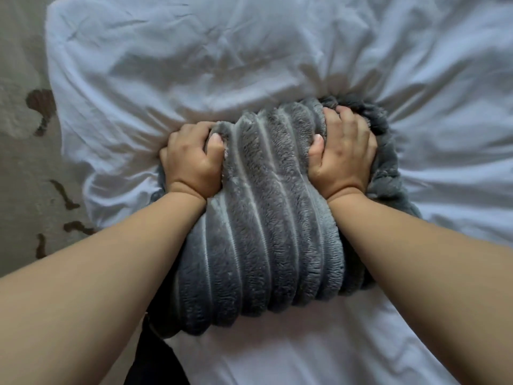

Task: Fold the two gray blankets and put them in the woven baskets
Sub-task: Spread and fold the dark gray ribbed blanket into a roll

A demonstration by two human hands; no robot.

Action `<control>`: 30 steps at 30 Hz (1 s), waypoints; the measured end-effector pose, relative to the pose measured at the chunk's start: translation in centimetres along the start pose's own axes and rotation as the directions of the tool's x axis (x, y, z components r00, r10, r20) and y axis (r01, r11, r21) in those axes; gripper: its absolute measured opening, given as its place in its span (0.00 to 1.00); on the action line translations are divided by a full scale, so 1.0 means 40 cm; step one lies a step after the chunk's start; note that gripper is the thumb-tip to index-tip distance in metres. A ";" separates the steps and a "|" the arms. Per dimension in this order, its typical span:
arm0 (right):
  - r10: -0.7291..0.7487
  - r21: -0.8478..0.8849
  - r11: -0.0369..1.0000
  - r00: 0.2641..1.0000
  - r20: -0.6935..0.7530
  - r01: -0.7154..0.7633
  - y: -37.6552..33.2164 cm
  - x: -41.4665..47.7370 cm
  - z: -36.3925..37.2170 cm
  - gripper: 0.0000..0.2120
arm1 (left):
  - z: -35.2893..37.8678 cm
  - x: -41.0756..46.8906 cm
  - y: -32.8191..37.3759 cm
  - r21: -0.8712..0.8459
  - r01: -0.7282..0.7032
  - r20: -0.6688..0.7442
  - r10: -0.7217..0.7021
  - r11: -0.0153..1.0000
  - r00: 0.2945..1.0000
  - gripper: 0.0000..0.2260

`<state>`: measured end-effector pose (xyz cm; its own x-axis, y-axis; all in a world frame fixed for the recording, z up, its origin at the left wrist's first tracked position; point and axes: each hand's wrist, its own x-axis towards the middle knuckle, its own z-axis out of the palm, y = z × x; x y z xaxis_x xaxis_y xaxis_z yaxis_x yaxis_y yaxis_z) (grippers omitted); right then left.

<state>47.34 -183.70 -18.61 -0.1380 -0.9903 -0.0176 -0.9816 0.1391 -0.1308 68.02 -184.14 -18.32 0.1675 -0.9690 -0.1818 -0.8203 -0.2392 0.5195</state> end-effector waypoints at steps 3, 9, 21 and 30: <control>-0.021 -0.050 0.998 0.996 0.083 0.026 -0.012 0.001 -0.058 0.31 | -0.102 -0.005 0.064 0.124 0.050 0.117 -0.064 0.991 0.991 0.24; -0.027 -0.101 0.994 0.988 0.151 0.042 -0.071 -0.004 -0.164 0.26 | -0.198 -0.180 0.225 0.269 0.054 0.026 -0.063 0.962 0.998 0.24; -0.284 0.287 0.907 0.950 -0.129 0.310 0.067 -0.086 -0.127 0.27 | -0.037 -0.256 0.052 -0.021 -0.087 -0.302 0.077 0.996 0.950 0.24; -0.296 0.322 0.874 0.924 -0.242 0.364 0.128 -0.020 0.088 0.27 | 0.159 -0.190 0.017 0.035 -0.103 -0.398 0.108 0.994 0.911 0.22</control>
<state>42.89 -182.20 -22.76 0.1308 -0.9560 0.2626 -0.8656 -0.2393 -0.4398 62.71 -176.53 -21.88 0.2816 -0.9333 0.2228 -0.8516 -0.1361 0.5062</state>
